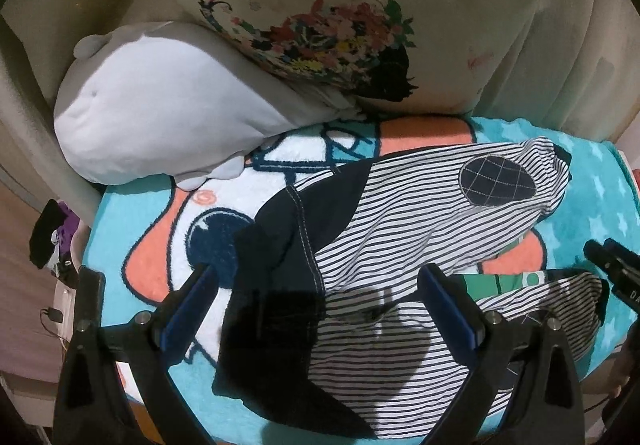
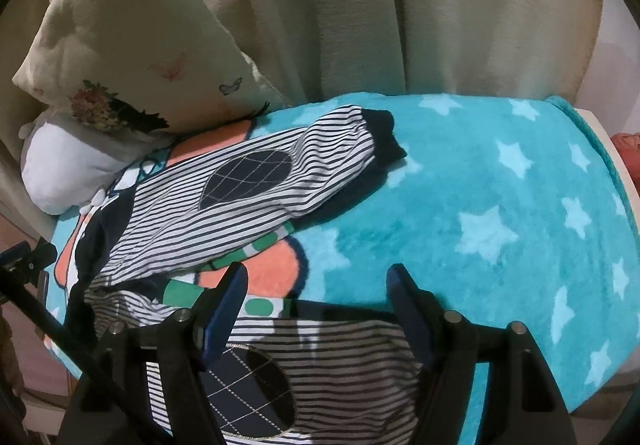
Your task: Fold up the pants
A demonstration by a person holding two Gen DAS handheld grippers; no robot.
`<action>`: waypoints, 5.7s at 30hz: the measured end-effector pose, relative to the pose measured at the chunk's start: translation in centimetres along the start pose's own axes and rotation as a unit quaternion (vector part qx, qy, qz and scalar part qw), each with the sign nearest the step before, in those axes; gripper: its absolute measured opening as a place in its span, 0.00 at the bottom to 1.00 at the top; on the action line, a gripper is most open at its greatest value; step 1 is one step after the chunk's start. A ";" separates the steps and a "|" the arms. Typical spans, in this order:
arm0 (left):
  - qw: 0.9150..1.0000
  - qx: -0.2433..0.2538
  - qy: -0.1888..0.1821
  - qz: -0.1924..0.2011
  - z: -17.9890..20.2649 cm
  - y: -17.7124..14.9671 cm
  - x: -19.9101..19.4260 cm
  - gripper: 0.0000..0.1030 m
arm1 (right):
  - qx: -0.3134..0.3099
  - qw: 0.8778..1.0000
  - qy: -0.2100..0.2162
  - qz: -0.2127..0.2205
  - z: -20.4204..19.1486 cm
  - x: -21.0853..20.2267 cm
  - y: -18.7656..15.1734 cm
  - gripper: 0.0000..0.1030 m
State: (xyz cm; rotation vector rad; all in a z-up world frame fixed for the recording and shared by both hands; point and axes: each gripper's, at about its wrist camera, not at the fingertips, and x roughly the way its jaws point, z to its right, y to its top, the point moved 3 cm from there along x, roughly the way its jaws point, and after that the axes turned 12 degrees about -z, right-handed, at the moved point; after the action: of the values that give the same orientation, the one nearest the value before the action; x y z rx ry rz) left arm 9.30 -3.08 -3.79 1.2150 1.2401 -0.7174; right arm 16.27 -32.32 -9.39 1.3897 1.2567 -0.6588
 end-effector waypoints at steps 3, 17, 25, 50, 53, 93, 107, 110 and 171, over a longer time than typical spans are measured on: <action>1.000 0.002 -0.001 -0.007 0.2 0.2 0.5 0.97 | 0.004 1.000 -0.004 0.000 0.4 0.0 0.3 0.74; 0.999 0.008 -0.043 -0.017 -1.2 3.3 2.9 0.97 | -0.030 0.999 -0.029 0.000 0.9 0.4 4.1 0.74; 0.989 0.006 -0.143 -0.043 -4.2 8.9 8.2 0.97 | -0.082 0.996 -0.031 -0.009 1.9 3.3 11.1 0.74; 0.965 0.176 -0.157 -0.116 1.4 9.8 13.0 0.07 | -0.133 0.987 -0.016 -0.085 0.1 11.9 16.1 0.16; 0.966 0.181 -0.153 -0.107 1.4 9.5 12.4 0.05 | -0.127 0.989 -0.009 -0.071 0.1 10.8 16.0 0.13; 0.944 0.241 -0.205 -0.091 -5.7 -13.0 3.3 0.09 | 0.144 0.989 -0.016 0.013 5.7 -4.9 -12.2 0.45; 0.971 0.106 -0.205 -0.066 -12.8 -10.9 2.3 0.13 | 0.031 0.992 -0.115 -0.038 1.4 -0.2 -9.0 0.09; 0.973 0.078 -0.212 -0.055 -13.6 -10.3 2.2 0.13 | 0.006 0.990 -0.141 0.011 0.0 -3.5 -7.8 0.09; 0.978 0.040 -0.204 -0.017 -10.7 -1.7 0.9 0.39 | 0.205 0.976 -0.071 0.017 10.9 -3.2 -8.1 0.70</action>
State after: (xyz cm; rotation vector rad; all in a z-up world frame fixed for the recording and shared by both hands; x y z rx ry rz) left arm 4.62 6.74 -3.93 1.0456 0.8991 -0.9932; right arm 10.65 -44.78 -12.04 1.6594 1.0156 -1.0171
